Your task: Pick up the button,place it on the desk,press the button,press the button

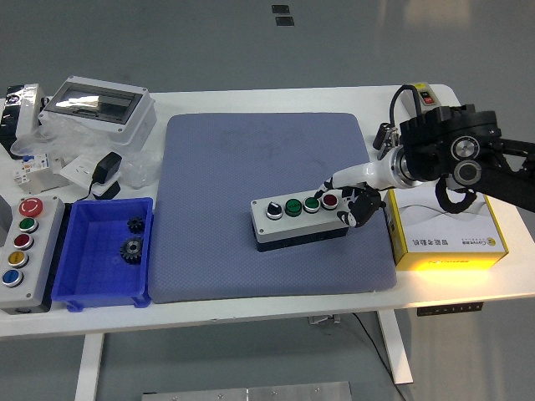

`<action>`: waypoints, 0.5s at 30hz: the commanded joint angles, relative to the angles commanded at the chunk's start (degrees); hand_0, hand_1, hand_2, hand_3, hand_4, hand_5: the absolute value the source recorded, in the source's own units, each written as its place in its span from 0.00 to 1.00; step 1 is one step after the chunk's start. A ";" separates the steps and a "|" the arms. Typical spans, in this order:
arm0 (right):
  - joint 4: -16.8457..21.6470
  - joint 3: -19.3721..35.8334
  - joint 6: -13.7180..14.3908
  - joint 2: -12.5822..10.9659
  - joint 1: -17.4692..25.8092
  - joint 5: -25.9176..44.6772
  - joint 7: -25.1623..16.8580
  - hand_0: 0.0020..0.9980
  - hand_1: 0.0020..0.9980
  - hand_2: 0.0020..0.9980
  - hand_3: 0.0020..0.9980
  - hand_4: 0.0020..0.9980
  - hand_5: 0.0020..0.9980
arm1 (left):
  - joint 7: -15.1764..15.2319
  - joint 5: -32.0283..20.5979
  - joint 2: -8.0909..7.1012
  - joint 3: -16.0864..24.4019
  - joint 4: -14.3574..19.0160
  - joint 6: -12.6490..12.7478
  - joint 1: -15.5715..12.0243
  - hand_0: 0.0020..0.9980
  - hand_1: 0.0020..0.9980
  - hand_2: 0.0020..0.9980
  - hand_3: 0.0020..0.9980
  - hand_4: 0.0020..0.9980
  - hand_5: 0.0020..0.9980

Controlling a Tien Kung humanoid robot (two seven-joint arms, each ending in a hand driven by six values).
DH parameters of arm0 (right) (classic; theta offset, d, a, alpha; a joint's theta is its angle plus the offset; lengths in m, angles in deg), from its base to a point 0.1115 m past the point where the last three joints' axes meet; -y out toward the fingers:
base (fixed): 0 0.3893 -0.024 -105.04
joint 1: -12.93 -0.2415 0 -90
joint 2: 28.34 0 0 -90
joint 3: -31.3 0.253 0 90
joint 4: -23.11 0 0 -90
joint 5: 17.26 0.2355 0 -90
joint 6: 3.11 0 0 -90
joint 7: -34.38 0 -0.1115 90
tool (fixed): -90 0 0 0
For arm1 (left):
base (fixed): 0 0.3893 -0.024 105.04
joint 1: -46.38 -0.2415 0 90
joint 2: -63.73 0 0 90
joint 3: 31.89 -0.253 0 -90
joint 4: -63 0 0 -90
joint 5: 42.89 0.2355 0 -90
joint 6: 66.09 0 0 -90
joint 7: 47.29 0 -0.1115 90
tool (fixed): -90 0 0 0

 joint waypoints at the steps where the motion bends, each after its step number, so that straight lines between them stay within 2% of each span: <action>1: -0.09 -0.08 0.05 0.03 -0.01 0.11 -0.05 0.09 0.09 0.21 0.97 0.24 0.02 | -0.01 0.00 -0.01 0.00 0.00 0.00 0.02 0.65 0.54 0.62 0.59 0.66 0.07; 15: -2.13 -3.05 1.31 2.11 -0.63 0.49 -0.55 0.09 0.08 0.21 0.96 0.22 0.04 | -0.01 -0.06 0.05 -0.06 0.00 0.00 0.26 0.65 0.54 0.62 0.60 0.66 0.08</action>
